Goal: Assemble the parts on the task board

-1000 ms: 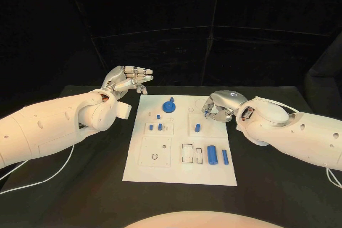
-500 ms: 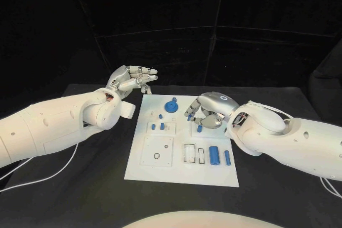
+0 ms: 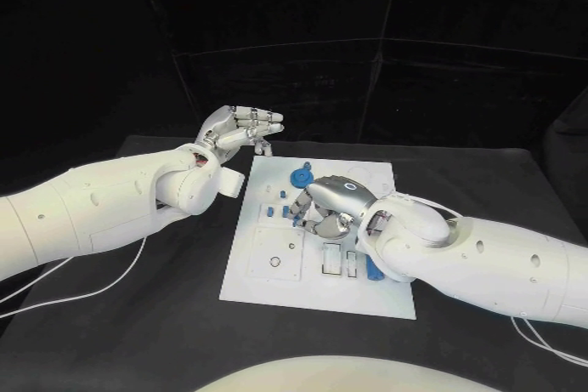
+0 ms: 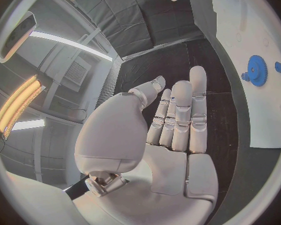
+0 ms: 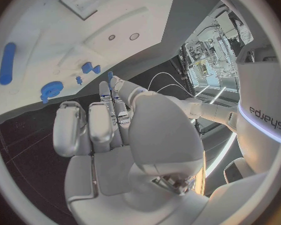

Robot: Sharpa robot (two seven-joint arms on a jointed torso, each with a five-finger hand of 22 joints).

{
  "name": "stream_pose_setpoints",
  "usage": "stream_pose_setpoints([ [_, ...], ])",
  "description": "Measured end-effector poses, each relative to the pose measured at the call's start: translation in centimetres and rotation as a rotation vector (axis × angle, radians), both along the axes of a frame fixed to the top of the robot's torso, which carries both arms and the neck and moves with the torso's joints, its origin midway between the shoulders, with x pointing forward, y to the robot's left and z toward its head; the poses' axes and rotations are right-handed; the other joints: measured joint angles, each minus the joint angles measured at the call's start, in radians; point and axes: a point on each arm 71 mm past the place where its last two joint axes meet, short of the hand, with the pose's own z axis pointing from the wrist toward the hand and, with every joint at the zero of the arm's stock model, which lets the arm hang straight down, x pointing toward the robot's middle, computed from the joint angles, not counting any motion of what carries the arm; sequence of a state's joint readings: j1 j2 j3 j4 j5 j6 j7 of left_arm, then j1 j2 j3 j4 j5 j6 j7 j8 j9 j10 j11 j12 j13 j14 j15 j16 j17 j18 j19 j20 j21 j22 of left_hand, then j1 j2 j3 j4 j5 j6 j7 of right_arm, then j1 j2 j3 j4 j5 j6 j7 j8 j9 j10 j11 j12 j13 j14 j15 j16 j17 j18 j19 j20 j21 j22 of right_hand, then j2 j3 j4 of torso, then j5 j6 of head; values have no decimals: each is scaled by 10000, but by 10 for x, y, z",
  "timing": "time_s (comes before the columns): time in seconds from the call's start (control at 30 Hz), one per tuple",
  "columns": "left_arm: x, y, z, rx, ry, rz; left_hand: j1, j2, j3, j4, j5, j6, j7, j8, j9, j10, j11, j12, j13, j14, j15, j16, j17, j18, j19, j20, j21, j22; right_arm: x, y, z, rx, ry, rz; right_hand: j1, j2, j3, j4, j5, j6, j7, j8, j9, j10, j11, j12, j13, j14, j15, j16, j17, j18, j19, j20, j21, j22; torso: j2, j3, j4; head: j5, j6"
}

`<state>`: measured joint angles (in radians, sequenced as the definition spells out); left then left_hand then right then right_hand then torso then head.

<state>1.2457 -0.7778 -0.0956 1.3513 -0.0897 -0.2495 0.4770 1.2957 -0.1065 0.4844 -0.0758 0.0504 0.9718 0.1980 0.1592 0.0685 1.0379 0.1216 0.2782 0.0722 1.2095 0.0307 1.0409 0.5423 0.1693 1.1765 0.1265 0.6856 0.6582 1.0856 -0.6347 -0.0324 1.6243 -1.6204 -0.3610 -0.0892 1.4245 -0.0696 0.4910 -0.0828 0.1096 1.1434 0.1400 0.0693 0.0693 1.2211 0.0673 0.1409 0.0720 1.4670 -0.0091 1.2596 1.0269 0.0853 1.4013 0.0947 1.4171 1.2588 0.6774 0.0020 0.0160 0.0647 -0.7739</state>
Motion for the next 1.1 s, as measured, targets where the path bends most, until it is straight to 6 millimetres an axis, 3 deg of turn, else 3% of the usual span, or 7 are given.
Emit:
stream_pose_setpoints([
  [0.33, 0, -3, 0, -16, 8, -56, 0, 0, 0, 0, 0, 0, 0, 0, 1, 0, 0, 0, -1, 0, 0, 0, -10, -1, 0, 0, 0, 1, -4, 11, -27, -585, 222, 215, -79, -22, 91, -36, -1, -3, -2, 0, -3, -1, 1, -19, 6, 0, 0, 0, -11, 0, 0, 0, 0, -13, 5, 12, 2, 157, -132],
  [0.8, 1, -3, -1, -5, 16, -41, 0, 0, 0, 0, 0, 0, 0, 0, 1, 1, 0, 0, -1, 0, 0, 0, -20, -1, 0, 0, 0, -8, -7, 16, -34, -1076, 260, 498, -131, -53, 97, -43, -5, -7, -5, -1, -9, -6, 7, -19, 5, 0, 0, 0, -10, 0, -1, 0, 0, -12, 5, 20, -6, 296, -267],
  [1.1, 1, -3, -1, 0, 32, -42, 1, 0, -55, -1, 0, 1, 0, 38, 1, -35, 36, -1, -1, 0, 0, 0, -43, -1, 0, 0, -40, -10, -8, 17, -36, -1267, 278, 586, -131, -54, 95, -45, -14, -9, -6, -2, -13, -7, 7, -20, 3, 0, 0, 0, -9, -1, -1, 0, 0, -12, -2, 16, -12, 316, -304],
])
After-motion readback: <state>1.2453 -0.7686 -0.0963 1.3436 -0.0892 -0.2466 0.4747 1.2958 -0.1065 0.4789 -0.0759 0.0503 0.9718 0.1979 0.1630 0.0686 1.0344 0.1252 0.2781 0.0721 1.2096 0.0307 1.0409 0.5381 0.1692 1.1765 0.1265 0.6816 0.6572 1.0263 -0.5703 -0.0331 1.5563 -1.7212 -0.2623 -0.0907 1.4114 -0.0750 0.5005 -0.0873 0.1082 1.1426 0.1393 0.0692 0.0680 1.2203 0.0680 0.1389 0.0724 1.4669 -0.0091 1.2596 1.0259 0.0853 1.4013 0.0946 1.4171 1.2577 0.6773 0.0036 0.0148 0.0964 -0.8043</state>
